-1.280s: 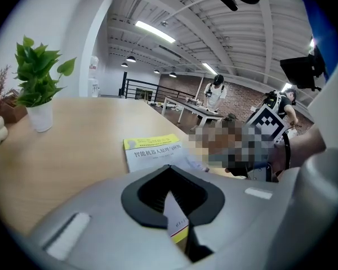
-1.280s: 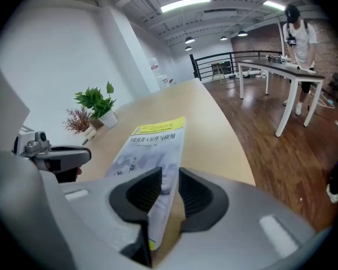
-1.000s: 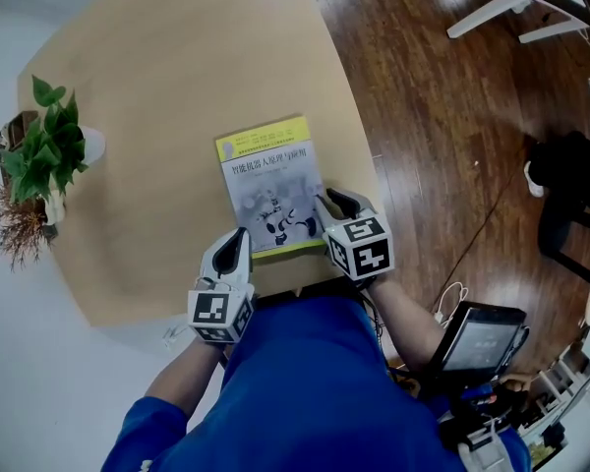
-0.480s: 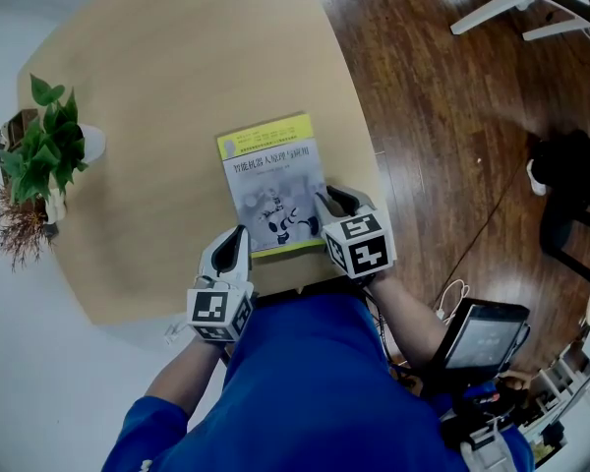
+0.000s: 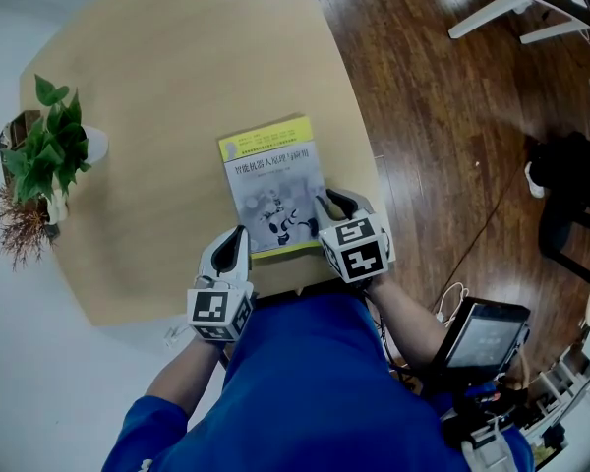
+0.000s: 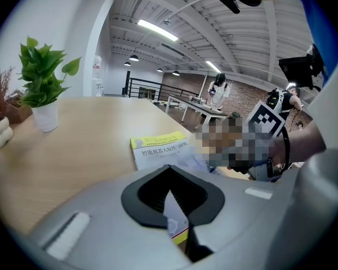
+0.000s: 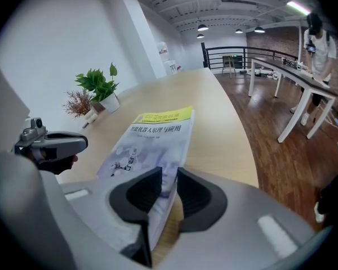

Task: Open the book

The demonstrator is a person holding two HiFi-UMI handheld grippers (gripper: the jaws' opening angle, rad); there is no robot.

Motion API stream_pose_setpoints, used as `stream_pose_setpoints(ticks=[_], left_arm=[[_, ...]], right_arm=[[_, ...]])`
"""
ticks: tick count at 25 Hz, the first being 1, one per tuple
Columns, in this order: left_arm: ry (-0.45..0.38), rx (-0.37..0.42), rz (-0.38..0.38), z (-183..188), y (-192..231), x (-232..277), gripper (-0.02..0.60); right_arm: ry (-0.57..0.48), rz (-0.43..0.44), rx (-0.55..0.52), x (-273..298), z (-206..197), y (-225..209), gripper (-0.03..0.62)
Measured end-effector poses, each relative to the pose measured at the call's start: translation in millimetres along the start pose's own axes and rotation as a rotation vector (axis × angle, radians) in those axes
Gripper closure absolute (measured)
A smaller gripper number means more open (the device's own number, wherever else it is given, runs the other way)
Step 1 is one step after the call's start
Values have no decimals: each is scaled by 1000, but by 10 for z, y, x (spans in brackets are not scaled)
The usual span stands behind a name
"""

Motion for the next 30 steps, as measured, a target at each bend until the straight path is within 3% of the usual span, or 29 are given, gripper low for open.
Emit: stream_pose_setpoints(ticks=[11,14,21,26,30], left_arm=[[-13,-4,15,-8,-14,-63,575],[-17,-6,20,-8,-19,-77,575],[-25,-14,41,-3,-43,-133,574],[-34,-22,59,4,-66,-182,575],[-38,-29,72,2,-99,-207,575]], right_arm=[[4,0,-25,-44,9,15,514],[5,22,-1,-47,10,-23,543],[20,120,82,-40,5,-131,586],[22,239,158,2,-20,-234,583],[30,259,149,18,-15,-256,582]])
Point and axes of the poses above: the fingertips, and each gripper's own axes: x forward along the fingers, y to its left, z out of its top, the point moved 8 cm from there along -x, backward along the fingers, and after that the axes turned 14 degrees about y, right-handed, at the moved point
